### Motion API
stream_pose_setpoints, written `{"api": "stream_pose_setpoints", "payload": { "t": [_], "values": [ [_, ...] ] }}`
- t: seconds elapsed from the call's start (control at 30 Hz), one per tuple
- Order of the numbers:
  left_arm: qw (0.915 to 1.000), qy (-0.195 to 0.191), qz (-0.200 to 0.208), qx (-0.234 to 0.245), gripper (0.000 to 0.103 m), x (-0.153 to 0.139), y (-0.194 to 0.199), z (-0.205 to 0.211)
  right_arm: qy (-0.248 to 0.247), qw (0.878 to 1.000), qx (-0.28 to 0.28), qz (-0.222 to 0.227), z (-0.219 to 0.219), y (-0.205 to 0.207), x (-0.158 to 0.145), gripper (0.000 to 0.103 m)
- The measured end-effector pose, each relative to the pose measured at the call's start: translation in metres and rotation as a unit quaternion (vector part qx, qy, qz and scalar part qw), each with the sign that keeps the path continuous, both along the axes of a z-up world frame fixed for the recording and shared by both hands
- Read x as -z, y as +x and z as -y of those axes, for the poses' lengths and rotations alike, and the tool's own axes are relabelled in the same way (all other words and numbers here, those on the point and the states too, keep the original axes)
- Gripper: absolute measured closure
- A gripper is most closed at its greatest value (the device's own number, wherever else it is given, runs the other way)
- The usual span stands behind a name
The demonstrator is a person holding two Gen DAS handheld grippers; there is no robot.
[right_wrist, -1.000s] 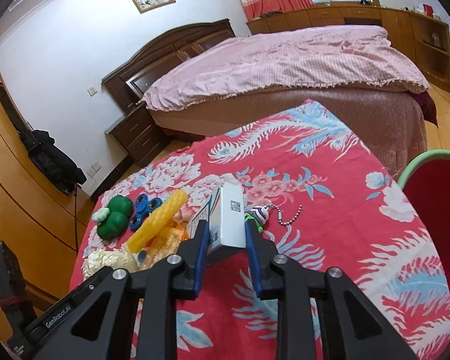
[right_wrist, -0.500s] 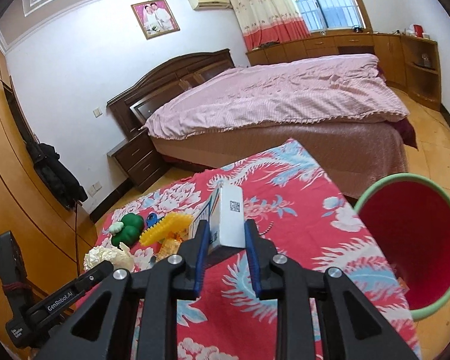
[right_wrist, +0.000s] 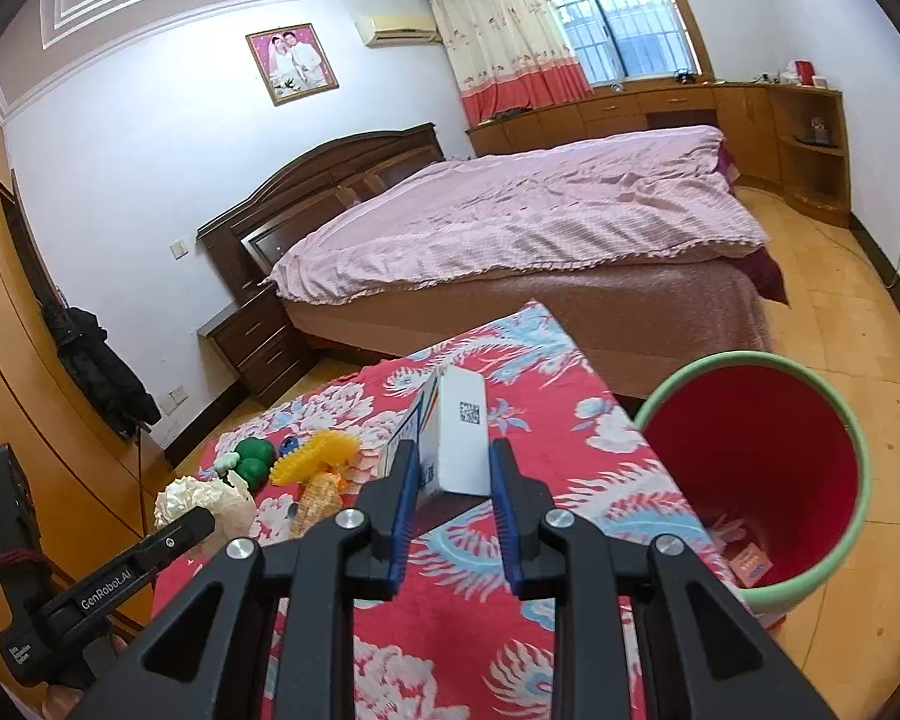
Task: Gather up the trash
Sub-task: 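Carry both items over the bucket while the right gripper releases the white box into it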
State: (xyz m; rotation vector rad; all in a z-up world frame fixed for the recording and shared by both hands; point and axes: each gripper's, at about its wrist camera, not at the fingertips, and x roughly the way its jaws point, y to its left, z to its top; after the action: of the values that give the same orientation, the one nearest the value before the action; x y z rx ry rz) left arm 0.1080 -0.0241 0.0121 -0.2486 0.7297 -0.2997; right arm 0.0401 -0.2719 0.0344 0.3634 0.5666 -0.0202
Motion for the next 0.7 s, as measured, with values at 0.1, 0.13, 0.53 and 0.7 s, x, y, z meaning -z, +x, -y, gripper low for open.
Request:
{"api": "stream_pose_setpoints", "payload": {
  "t": [0.1,0.13,0.53,0.7],
  "values": [
    [0.9999,0.002,0.003,0.012,0.056,-0.004,-0.004,0.009,-0.004,1.000,0.009,0.002,0.005,-0.010,-0.003,0.077],
    [0.9999,0.001,0.003,0.016,0.056,-0.005,-0.005,0.011,-0.006,1.000,0.013,0.003,0.007,-0.013,-0.004,0.077],
    [0.9982,0.016,0.014,0.056,0.056,-0.018,-0.016,0.049,-0.013,0.998,0.056,0.013,0.034,-0.041,-0.008,0.077],
    [0.9968,0.023,0.012,0.076,0.056,-0.019,-0.016,0.070,-0.010,0.997,0.078,0.012,0.051,-0.051,-0.007,0.077]
  ]
}}
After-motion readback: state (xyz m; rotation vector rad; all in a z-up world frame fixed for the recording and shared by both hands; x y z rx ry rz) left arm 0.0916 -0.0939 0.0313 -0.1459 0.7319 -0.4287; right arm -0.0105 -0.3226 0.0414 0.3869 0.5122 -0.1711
